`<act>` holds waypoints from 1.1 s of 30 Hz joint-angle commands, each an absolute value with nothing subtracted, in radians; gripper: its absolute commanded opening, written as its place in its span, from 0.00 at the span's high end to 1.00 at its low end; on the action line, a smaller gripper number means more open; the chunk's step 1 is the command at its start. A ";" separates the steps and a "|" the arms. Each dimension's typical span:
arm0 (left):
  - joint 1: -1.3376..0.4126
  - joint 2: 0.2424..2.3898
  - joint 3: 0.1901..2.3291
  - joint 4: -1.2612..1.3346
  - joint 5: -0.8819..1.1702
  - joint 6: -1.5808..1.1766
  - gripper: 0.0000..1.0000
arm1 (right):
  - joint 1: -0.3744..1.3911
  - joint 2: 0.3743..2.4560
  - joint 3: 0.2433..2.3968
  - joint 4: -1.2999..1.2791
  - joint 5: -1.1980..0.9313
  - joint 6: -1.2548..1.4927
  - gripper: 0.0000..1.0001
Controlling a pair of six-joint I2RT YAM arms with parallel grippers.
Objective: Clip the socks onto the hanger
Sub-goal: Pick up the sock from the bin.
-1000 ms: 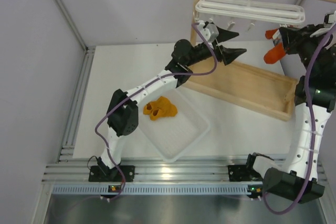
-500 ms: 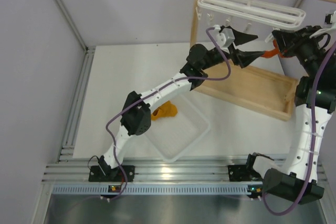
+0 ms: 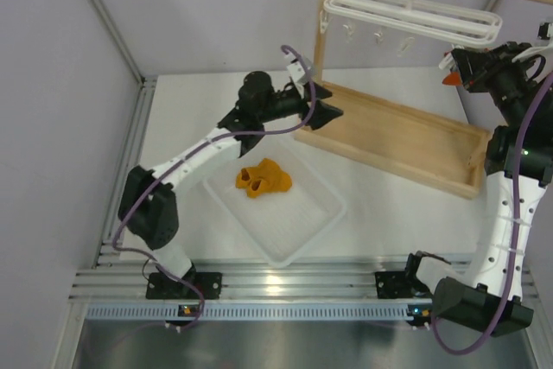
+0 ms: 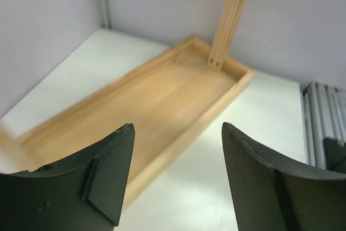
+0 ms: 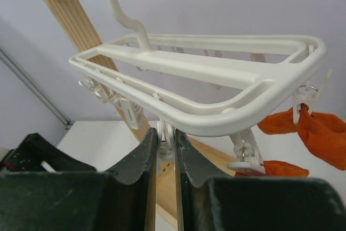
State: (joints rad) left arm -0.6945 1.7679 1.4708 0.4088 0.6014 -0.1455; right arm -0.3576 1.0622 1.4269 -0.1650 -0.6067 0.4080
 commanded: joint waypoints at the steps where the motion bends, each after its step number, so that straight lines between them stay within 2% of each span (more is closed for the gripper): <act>1: -0.582 1.530 1.337 0.057 0.715 -0.009 0.29 | -0.368 1.060 1.425 -0.129 -0.595 0.399 1.00; 5: -0.465 1.393 1.247 -0.307 0.739 0.193 0.33 | -0.367 1.062 1.425 -0.144 -0.592 0.374 1.00; 6: -0.444 1.375 1.229 -0.357 0.736 0.219 0.36 | -0.368 1.063 1.425 -0.144 -0.592 0.371 1.00; 8: -0.402 1.324 1.171 -0.478 0.710 0.267 0.37 | -0.368 1.065 1.427 -0.146 -0.589 0.367 1.00; 15: -0.356 1.279 1.072 -0.649 0.500 0.236 0.45 | -0.365 1.063 1.427 -0.164 -0.583 0.338 1.00; 23: -0.350 1.379 1.025 -0.707 0.342 0.033 0.47 | -0.365 1.055 1.413 -0.160 -0.575 0.334 1.00; 27: -0.348 1.442 1.020 -0.707 0.319 -0.112 0.53 | -0.365 1.048 1.413 -0.160 -0.571 0.328 1.00; 33: -0.348 1.440 0.939 -0.622 0.350 -0.369 0.45 | -0.365 1.049 1.424 -0.170 -0.565 0.308 1.00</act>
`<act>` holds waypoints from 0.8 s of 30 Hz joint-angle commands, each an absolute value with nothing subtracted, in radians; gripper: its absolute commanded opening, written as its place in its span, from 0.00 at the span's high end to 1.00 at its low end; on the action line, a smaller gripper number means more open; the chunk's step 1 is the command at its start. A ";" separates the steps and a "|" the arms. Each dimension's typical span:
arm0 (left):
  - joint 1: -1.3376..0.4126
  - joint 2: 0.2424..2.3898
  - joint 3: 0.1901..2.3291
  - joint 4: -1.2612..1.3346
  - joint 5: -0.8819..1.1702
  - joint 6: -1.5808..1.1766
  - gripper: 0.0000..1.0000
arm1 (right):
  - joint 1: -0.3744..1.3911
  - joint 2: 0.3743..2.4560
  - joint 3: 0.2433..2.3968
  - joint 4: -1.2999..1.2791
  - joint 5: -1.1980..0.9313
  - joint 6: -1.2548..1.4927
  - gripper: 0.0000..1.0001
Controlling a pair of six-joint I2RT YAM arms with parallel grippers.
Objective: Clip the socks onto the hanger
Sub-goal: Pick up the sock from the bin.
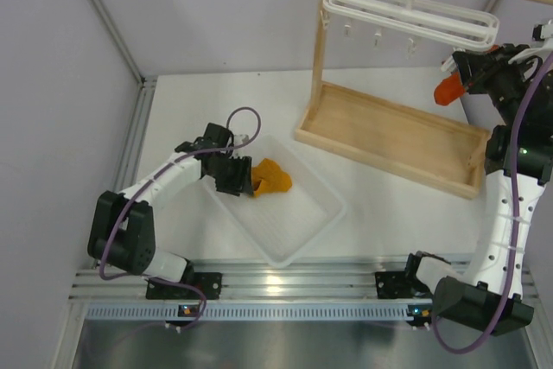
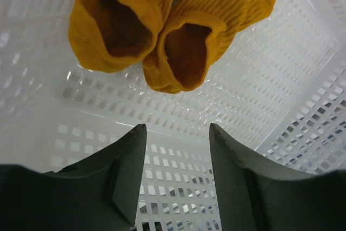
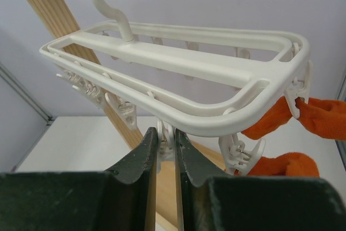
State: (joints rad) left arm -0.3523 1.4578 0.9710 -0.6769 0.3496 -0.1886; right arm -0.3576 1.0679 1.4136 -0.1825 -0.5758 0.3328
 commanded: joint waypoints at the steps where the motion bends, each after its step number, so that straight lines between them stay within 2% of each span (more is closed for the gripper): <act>1: -0.348 1.442 0.934 -0.612 0.338 -0.394 0.44 | -0.365 1.048 1.425 -0.172 -0.561 0.308 1.00; 8: -0.348 1.457 0.911 -0.552 0.233 -0.551 0.46 | -0.365 1.048 1.436 -0.186 -0.560 0.284 1.00; 18: -0.348 1.454 0.865 -0.468 0.235 -0.509 0.53 | -0.365 1.049 1.440 -0.198 -0.552 0.268 1.00; 24: -0.347 1.483 0.861 -0.430 0.222 -0.526 0.53 | -0.367 1.052 1.436 -0.198 -0.549 0.273 1.00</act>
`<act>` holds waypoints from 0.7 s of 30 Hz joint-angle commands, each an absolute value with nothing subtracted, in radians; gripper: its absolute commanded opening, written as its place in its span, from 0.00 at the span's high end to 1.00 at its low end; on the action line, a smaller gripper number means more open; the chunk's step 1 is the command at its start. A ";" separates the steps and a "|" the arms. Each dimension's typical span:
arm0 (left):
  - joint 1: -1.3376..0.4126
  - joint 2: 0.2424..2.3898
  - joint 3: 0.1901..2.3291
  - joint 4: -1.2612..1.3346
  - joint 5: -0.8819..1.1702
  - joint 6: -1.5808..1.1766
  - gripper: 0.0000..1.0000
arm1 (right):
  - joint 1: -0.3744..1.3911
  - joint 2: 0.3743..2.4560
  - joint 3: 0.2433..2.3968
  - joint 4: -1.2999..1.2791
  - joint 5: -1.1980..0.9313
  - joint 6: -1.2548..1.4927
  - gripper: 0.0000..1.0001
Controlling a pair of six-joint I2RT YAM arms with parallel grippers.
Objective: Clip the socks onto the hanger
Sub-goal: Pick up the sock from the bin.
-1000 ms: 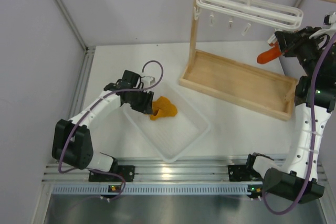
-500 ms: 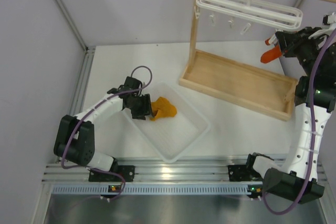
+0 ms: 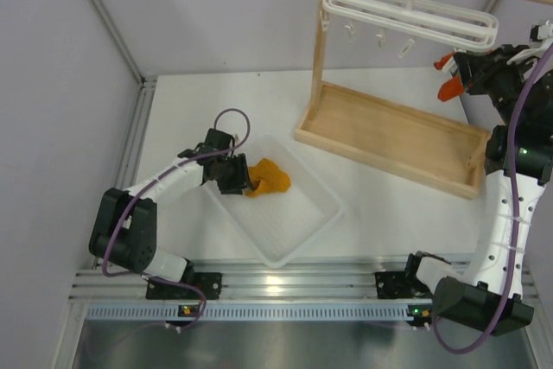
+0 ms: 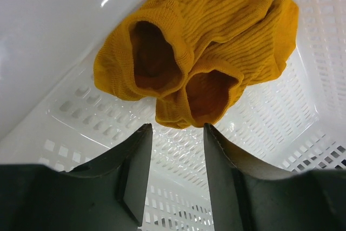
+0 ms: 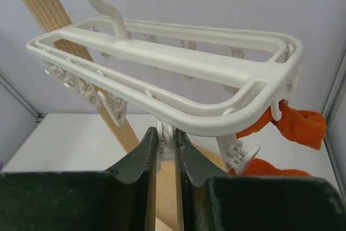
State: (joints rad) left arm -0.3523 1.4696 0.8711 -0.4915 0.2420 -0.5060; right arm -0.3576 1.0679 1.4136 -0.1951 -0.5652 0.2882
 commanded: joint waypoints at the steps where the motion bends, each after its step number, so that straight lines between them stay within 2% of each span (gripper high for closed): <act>1: -0.345 1.483 0.858 -0.425 0.218 -0.526 0.52 | -0.365 1.051 1.439 -0.198 -0.549 0.272 1.00; 15: -0.322 1.422 0.808 -0.313 0.225 -0.540 0.47 | -0.364 1.054 1.456 -0.215 -0.560 0.253 1.00; 21: -0.319 1.471 0.830 -0.321 0.227 -0.546 0.51 | -0.365 1.052 1.454 -0.216 -0.563 0.249 1.00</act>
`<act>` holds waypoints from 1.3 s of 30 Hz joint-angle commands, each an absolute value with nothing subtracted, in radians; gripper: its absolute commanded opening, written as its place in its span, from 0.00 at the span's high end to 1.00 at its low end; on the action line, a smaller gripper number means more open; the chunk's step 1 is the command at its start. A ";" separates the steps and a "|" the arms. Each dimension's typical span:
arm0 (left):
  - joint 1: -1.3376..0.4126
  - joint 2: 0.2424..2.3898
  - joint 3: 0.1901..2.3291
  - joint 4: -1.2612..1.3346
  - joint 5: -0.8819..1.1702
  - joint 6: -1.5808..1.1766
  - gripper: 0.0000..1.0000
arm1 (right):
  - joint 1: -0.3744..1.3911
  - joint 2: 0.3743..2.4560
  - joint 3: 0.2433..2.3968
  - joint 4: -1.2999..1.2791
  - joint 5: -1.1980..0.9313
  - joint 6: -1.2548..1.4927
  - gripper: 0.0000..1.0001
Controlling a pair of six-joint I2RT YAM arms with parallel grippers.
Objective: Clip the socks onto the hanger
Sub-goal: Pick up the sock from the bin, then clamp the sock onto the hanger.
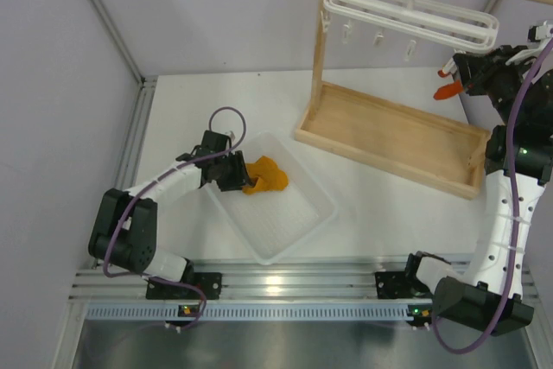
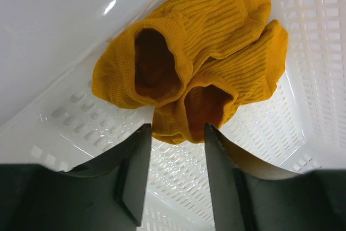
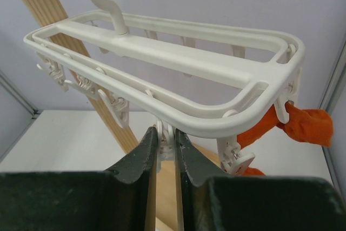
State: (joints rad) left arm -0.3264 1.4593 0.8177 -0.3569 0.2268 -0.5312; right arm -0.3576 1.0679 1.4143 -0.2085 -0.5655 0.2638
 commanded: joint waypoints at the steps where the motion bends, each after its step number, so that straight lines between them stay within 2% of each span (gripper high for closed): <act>1: -0.321 1.489 0.834 -0.319 0.235 -0.542 0.54 | -0.364 1.052 1.453 -0.216 -0.564 0.249 1.00; 6: -0.321 1.519 0.867 -0.342 0.264 -0.528 0.67 | -0.365 1.052 1.453 -0.213 -0.565 0.242 1.00; 7: -0.322 1.516 0.873 -0.345 0.284 -0.519 0.74 | -0.365 1.052 1.454 -0.213 -0.565 0.242 1.00; 14: -0.386 1.451 1.052 -0.468 0.350 -0.352 1.00 | -0.365 1.051 1.445 -0.210 -0.574 0.242 1.00; 20: -0.477 1.466 1.267 -0.644 0.342 -0.143 1.00 | -0.364 1.054 1.433 -0.178 -0.587 0.264 1.00; 27: -0.557 1.523 1.494 -0.646 0.412 0.043 1.00 | -0.364 1.051 1.408 -0.130 -0.618 0.310 1.00; 34: -0.658 1.699 1.848 -0.667 0.514 0.068 1.00 | -0.360 1.055 1.416 -0.103 -0.626 0.327 1.00; 39: -0.709 1.890 2.122 -0.631 0.561 -0.040 1.00 | -0.357 1.057 1.420 -0.081 -0.646 0.368 1.00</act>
